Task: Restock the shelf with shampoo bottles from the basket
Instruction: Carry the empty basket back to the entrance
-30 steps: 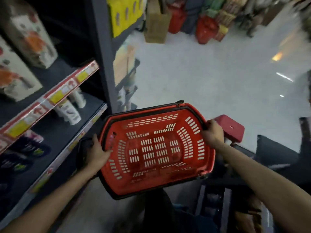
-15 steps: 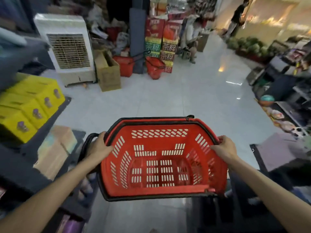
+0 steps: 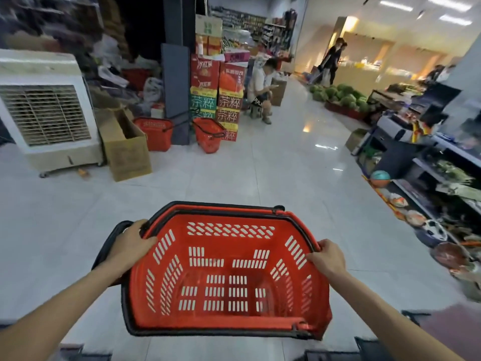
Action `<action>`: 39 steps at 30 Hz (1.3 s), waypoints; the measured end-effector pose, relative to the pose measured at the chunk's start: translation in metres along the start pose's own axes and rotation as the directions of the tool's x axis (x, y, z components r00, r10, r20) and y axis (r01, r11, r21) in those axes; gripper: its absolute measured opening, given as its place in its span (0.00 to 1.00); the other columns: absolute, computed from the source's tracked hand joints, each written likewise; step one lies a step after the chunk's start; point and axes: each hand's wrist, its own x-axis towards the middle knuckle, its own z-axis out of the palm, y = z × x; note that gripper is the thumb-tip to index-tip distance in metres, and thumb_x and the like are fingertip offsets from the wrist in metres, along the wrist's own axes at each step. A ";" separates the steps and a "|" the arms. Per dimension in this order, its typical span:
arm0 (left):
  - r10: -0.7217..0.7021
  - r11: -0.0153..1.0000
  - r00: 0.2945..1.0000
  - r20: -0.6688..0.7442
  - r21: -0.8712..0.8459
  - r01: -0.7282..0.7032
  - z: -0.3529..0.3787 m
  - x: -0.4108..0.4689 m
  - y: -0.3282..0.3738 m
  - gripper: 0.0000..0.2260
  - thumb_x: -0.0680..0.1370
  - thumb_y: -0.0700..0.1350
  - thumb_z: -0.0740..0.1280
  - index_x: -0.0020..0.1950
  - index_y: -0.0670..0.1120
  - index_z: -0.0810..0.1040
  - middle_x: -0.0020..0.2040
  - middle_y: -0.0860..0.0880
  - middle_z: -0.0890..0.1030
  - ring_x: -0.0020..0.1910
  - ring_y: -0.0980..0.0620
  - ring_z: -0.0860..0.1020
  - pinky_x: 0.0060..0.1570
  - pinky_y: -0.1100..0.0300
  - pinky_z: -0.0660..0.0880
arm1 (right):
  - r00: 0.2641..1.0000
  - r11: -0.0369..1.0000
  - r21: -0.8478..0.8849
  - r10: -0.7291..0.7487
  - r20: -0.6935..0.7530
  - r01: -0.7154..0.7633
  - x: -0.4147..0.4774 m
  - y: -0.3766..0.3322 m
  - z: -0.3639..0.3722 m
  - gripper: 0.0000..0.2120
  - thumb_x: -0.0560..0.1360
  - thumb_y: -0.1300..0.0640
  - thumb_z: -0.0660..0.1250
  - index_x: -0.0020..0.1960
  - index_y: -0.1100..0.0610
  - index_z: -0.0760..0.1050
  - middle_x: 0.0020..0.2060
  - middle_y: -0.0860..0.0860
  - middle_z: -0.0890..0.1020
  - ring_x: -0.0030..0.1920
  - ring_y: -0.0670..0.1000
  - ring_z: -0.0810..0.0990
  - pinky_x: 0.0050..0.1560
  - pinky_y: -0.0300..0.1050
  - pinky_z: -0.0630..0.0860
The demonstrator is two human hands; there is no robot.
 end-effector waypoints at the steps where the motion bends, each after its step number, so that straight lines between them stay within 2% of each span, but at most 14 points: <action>1: 0.012 1.000 1.000 0.011 -0.004 -0.012 0.000 0.026 0.003 0.24 0.74 0.51 0.73 0.70 0.50 0.75 0.62 0.45 0.83 0.57 0.43 0.81 0.51 0.54 0.75 | 1.000 1.000 0.000 0.014 -0.004 -0.014 0.014 -0.012 0.007 0.11 0.64 0.60 0.76 0.45 0.56 0.79 0.36 0.51 0.83 0.34 0.50 0.81 0.30 0.40 0.72; 5: 0.024 1.000 0.998 0.065 -0.019 -0.023 -0.006 0.123 0.008 0.25 0.74 0.53 0.72 0.70 0.51 0.74 0.60 0.47 0.83 0.54 0.46 0.83 0.52 0.54 0.79 | 0.998 0.997 -0.039 0.065 -0.025 -0.066 0.069 -0.064 0.033 0.10 0.63 0.60 0.77 0.43 0.56 0.80 0.33 0.51 0.83 0.33 0.50 0.80 0.32 0.41 0.71; 8: 0.030 0.999 0.994 0.102 -0.040 -0.026 -0.014 0.193 0.017 0.25 0.75 0.52 0.72 0.71 0.51 0.73 0.58 0.47 0.84 0.46 0.50 0.82 0.45 0.57 0.78 | 0.994 0.994 -0.030 0.101 -0.029 -0.101 0.105 -0.108 0.051 0.11 0.65 0.61 0.77 0.43 0.56 0.78 0.33 0.49 0.80 0.32 0.47 0.78 0.30 0.40 0.68; 11: 0.049 0.998 0.991 0.128 -0.039 -0.044 -0.017 0.267 0.030 0.25 0.76 0.51 0.71 0.72 0.51 0.72 0.57 0.47 0.84 0.41 0.53 0.80 0.38 0.60 0.75 | 0.991 0.992 -0.024 0.126 -0.042 -0.127 0.148 -0.138 0.072 0.11 0.65 0.60 0.77 0.41 0.53 0.75 0.33 0.49 0.81 0.33 0.49 0.81 0.34 0.44 0.78; 14: 0.069 0.997 0.988 0.140 -0.041 -0.064 -0.011 0.334 0.043 0.23 0.76 0.50 0.71 0.71 0.52 0.73 0.54 0.49 0.84 0.39 0.54 0.79 0.36 0.61 0.73 | 0.985 0.986 -0.007 0.168 -0.037 -0.169 0.194 -0.157 0.092 0.13 0.66 0.58 0.77 0.47 0.54 0.76 0.37 0.50 0.83 0.34 0.51 0.84 0.36 0.47 0.82; 16: 0.071 0.997 0.985 0.156 -0.046 -0.065 -0.004 0.378 0.051 0.24 0.76 0.50 0.71 0.72 0.52 0.72 0.53 0.49 0.83 0.39 0.54 0.80 0.37 0.61 0.74 | 0.984 0.984 0.008 0.177 -0.030 -0.177 0.228 -0.168 0.105 0.14 0.66 0.57 0.77 0.49 0.54 0.76 0.38 0.50 0.83 0.34 0.51 0.84 0.37 0.48 0.83; 19: 0.054 0.998 0.982 0.181 -0.042 -0.047 0.012 0.445 0.062 0.26 0.76 0.51 0.71 0.74 0.52 0.71 0.57 0.47 0.83 0.41 0.53 0.81 0.39 0.59 0.76 | 0.980 0.980 0.015 0.197 -0.017 -0.197 0.286 -0.185 0.124 0.14 0.66 0.57 0.76 0.48 0.53 0.75 0.38 0.49 0.83 0.35 0.51 0.84 0.39 0.51 0.85; 22: 0.034 0.999 0.979 0.199 -0.043 -0.026 0.030 0.511 0.079 0.25 0.76 0.50 0.71 0.72 0.53 0.72 0.56 0.48 0.84 0.42 0.52 0.82 0.43 0.57 0.79 | 0.978 0.977 0.035 0.210 0.010 -0.210 0.354 -0.205 0.141 0.15 0.66 0.56 0.76 0.50 0.54 0.75 0.40 0.50 0.84 0.36 0.51 0.85 0.38 0.48 0.84; 24: 0.002 1.000 0.980 0.197 -0.028 0.004 0.039 0.552 0.093 0.25 0.77 0.49 0.71 0.73 0.52 0.72 0.57 0.46 0.84 0.42 0.51 0.81 0.42 0.58 0.76 | 0.979 0.979 0.026 0.200 0.031 -0.200 0.403 -0.224 0.149 0.15 0.67 0.57 0.76 0.51 0.55 0.75 0.40 0.51 0.84 0.36 0.51 0.84 0.36 0.47 0.82; 27: -0.038 0.999 0.982 0.187 -0.022 0.042 0.046 0.607 0.112 0.26 0.77 0.48 0.71 0.74 0.51 0.71 0.60 0.45 0.83 0.42 0.51 0.80 0.43 0.58 0.75 | 0.979 0.981 0.032 0.186 0.085 -0.189 0.468 -0.257 0.162 0.14 0.71 0.58 0.75 0.53 0.57 0.75 0.39 0.50 0.82 0.34 0.49 0.83 0.29 0.40 0.74; 30: -0.073 0.996 0.980 0.183 -0.029 0.079 0.044 0.664 0.126 0.26 0.77 0.48 0.71 0.74 0.50 0.70 0.61 0.45 0.83 0.42 0.51 0.79 0.45 0.58 0.75 | 0.977 0.983 0.013 0.183 0.108 -0.185 0.532 -0.290 0.178 0.15 0.70 0.58 0.75 0.54 0.57 0.74 0.42 0.52 0.83 0.35 0.50 0.83 0.29 0.39 0.74; 35: -0.132 0.988 0.976 0.173 -0.056 0.144 0.044 0.765 0.128 0.27 0.77 0.48 0.71 0.75 0.50 0.69 0.59 0.45 0.83 0.40 0.54 0.80 0.40 0.60 0.75 | 0.978 0.990 -0.028 0.142 0.154 -0.140 0.633 -0.353 0.217 0.15 0.72 0.57 0.75 0.55 0.56 0.74 0.41 0.51 0.82 0.35 0.49 0.82 0.28 0.39 0.74; 39: -0.171 0.978 0.966 0.194 -0.083 0.190 0.053 0.858 0.112 0.27 0.77 0.48 0.71 0.75 0.49 0.69 0.54 0.48 0.82 0.40 0.55 0.81 0.38 0.61 0.76 | 0.974 0.988 -0.091 0.143 0.174 -0.128 0.717 -0.403 0.268 0.15 0.72 0.57 0.75 0.54 0.56 0.74 0.41 0.51 0.83 0.35 0.50 0.83 0.32 0.43 0.78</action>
